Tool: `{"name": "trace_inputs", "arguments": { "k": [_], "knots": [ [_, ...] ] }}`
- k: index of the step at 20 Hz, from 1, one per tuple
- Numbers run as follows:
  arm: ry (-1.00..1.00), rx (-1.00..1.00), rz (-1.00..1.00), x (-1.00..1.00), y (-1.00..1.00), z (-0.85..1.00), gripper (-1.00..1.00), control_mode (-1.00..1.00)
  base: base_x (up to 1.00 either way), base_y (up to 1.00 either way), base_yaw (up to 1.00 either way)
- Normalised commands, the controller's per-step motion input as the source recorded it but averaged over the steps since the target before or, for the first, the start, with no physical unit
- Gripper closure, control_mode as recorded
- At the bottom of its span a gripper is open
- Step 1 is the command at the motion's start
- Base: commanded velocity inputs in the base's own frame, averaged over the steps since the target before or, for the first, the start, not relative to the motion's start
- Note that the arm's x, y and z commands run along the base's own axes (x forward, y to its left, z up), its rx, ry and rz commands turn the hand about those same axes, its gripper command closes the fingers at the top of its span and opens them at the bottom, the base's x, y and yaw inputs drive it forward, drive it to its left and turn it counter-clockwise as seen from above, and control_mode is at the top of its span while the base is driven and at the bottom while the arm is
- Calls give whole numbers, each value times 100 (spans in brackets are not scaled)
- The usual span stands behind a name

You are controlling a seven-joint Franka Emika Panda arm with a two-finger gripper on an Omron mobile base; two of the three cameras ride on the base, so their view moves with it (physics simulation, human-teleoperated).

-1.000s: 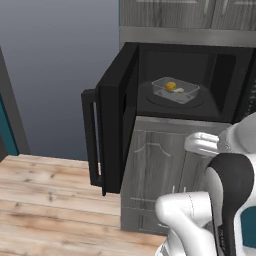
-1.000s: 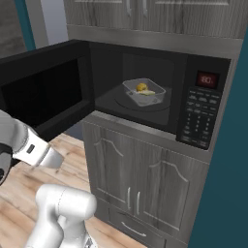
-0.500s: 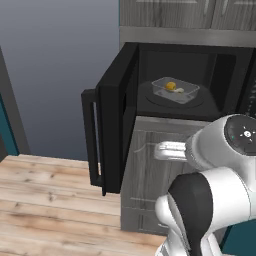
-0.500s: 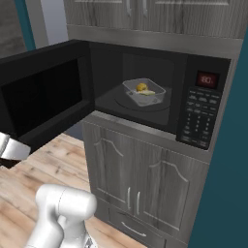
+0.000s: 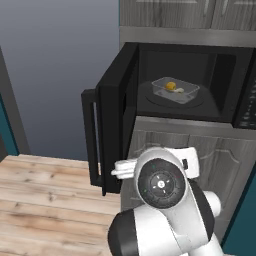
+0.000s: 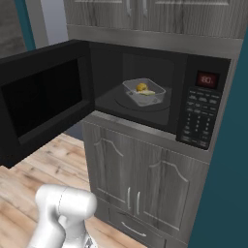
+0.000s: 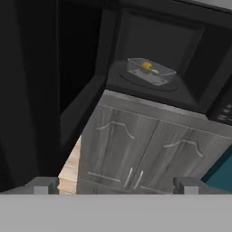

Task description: Place the tupperware containing the fish and squash meal in the microwave. Close the microwave door and press the start button to reheat the meal.

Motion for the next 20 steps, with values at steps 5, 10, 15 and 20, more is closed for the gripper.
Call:
{"name": "trace_inputs", "arguments": {
  "k": [5,10,15,20],
  "knots": [
    [2,-25,0,39,79,0,-100,-100,0,0,0],
    [5,-28,0,64,75,0,-100,-100,0,0,0],
    [0,-35,-3,44,85,-1,-100,-100,0,0,0],
    [0,-35,-5,35,92,-6,-100,-100,0,0,0]
  ]
}}
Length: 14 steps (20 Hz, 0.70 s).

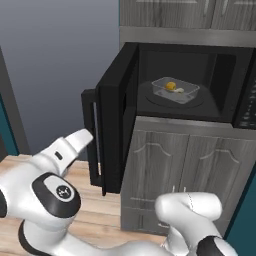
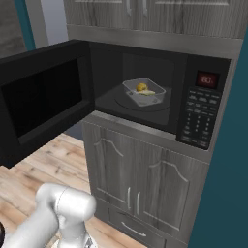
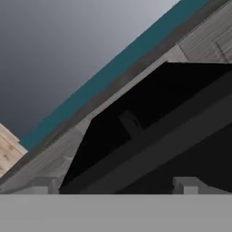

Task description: Place the tupperware containing the fish and squash meal in the microwave. Close the microwave door and press the start button to reheat the meal.

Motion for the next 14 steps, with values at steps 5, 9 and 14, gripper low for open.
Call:
{"name": "trace_inputs", "arguments": {
  "k": [5,9,14],
  "knots": [
    [0,-26,-11,54,77,0,-100,-100,0,0,0],
    [1,-18,-16,73,50,0,-100,-100,0,0,0],
    [1,-11,-23,63,18,0,-100,-100,0,0,0]
  ]
}}
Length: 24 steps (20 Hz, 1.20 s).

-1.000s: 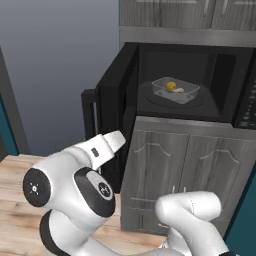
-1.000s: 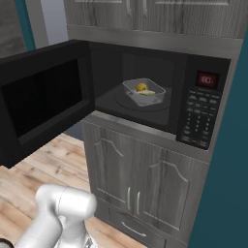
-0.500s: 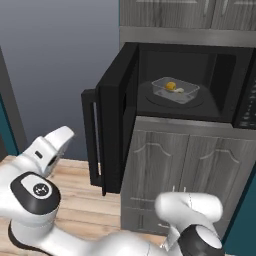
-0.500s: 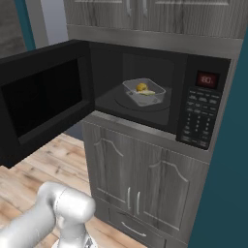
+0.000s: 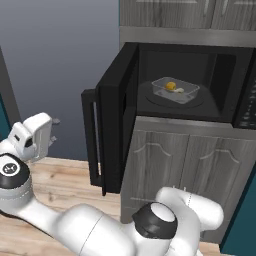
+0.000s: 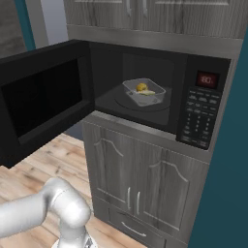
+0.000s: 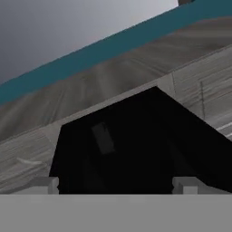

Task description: Place the tupperware containing the fish and squash meal in the microwave. Close the microwave door and press the start button to reheat the meal.

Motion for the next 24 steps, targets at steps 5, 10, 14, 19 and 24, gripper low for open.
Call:
{"name": "trace_inputs", "arguments": {
  "k": [5,10,14,19,24],
  "knots": [
    [5,-2,-26,33,-24,0,-100,-100,0,0,0],
    [6,0,-22,-2,-85,0,-100,-100,0,0,0],
    [1,2,-19,-56,-100,-8,-100,-100,0,0,0],
    [0,7,-16,-91,-100,-16,-100,-100,0,0,0],
    [0,9,-8,-55,-100,-9,-100,-100,0,0,0]
  ]
}}
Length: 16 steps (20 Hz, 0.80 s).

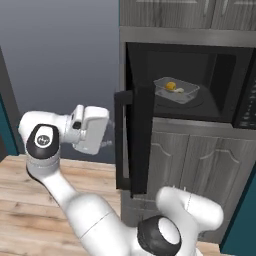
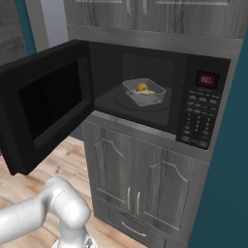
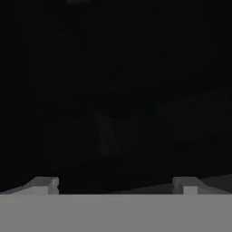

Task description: Place the tupperware containing the fish and squash meal in the microwave. Close the microwave door and press the start button to reheat the meal.

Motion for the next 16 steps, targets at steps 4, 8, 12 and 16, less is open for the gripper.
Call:
{"name": "trace_inputs", "arguments": {
  "k": [4,8,12,16],
  "knots": [
    [0,15,0,-7,-100,-1,-100,-100,0,0,0],
    [0,19,0,15,-100,0,-100,-100,0,0,0],
    [0,20,4,55,-100,0,-100,-100,0,0,0],
    [0,16,9,70,-100,0,-100,-100,0,0,0]
  ]
}}
